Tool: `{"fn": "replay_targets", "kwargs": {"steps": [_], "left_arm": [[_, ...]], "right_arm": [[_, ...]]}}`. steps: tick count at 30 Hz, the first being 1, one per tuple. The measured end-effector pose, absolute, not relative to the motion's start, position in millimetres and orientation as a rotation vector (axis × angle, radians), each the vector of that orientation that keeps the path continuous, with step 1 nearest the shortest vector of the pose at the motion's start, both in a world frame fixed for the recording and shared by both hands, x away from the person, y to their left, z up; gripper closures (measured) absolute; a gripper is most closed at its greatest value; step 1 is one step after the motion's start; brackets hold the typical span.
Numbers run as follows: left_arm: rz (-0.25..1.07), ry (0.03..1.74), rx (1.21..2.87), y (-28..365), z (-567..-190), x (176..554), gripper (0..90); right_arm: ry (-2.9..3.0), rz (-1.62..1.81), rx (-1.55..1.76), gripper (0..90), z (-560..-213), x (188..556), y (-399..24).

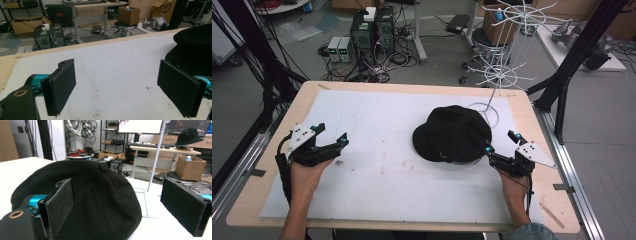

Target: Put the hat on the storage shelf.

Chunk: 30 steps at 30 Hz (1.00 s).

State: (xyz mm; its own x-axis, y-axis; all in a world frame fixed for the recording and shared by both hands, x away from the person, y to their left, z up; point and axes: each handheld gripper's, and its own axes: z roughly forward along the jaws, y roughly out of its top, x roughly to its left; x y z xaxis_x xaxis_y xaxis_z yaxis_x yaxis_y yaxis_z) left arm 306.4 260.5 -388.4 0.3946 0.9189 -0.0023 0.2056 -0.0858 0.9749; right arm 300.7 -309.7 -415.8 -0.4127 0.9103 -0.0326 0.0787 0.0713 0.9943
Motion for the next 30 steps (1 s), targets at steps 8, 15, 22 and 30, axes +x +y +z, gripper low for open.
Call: {"fn": "replay_targets", "kwargs": {"steps": [8, 15, 22, 30], "left_arm": [[0.821, 1.049, 1.538, 264.2, -387.8, 307.2, 16.3], [0.814, 1.053, 1.549, 262.9, -389.9, 308.2, 16.3], [0.813, 1.059, 1.539, 264.9, -388.8, 306.8, 16.3], [0.818, 1.055, 1.537, 264.4, -387.1, 306.2, 16.3]], "right_arm": [[1.636, 1.426, 0.991, 11.0, -415.6, 300.0, -309.1], [1.633, 1.423, 0.994, 11.1, -415.6, 300.5, -308.5], [1.648, 1.426, 0.987, 11.1, -416.2, 303.9, -305.9], [1.653, 1.430, 0.993, 11.1, -416.1, 303.4, -305.6]]}}
